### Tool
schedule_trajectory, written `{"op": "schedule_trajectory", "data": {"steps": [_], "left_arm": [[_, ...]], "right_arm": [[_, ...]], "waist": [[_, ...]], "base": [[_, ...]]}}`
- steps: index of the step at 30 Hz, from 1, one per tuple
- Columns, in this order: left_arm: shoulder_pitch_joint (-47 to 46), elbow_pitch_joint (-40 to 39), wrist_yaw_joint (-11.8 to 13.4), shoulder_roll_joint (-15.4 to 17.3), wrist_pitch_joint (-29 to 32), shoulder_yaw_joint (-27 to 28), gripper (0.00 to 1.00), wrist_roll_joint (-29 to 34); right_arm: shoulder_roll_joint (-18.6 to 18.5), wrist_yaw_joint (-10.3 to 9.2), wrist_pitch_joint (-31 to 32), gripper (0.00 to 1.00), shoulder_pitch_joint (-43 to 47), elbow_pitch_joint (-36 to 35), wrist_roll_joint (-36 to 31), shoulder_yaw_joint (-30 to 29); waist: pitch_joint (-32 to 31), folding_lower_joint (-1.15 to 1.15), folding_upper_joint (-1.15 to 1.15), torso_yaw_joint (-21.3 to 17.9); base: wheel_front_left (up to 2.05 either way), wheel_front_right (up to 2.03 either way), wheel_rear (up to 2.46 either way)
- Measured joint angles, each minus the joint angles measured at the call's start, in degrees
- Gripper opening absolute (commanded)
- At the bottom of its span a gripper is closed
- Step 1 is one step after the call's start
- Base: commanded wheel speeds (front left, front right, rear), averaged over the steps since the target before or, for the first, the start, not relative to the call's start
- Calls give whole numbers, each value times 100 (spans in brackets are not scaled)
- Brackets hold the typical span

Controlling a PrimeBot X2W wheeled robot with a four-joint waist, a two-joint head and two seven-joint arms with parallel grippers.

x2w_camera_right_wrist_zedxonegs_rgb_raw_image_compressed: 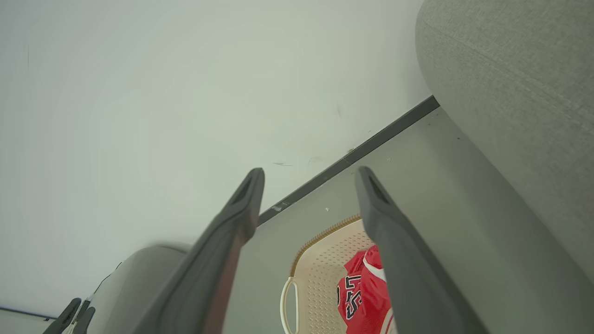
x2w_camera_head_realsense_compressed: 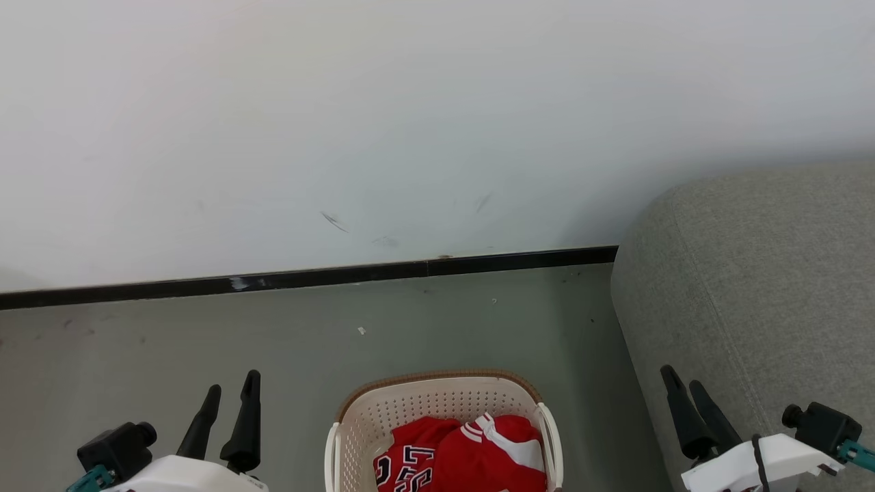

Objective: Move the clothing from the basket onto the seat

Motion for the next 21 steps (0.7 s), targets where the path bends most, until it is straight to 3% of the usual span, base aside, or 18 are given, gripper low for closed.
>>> {"op": "schedule_trajectory", "data": {"steps": [10, 21], "left_arm": [[102, -73, 270, 13, -198, -244, 100, 1002], [117, -180, 519, 5, -400, -420, 100, 1948]], "right_arm": [[0, 0, -194, 100, 15, -110, -1036, 66], [-2, 0, -387, 100, 20, -203, -1883, 210]], "waist": [[33, -33, 0, 3], [63, -42, 0, 4]], "base": [[0, 0, 0], [0, 0, 0]]}}
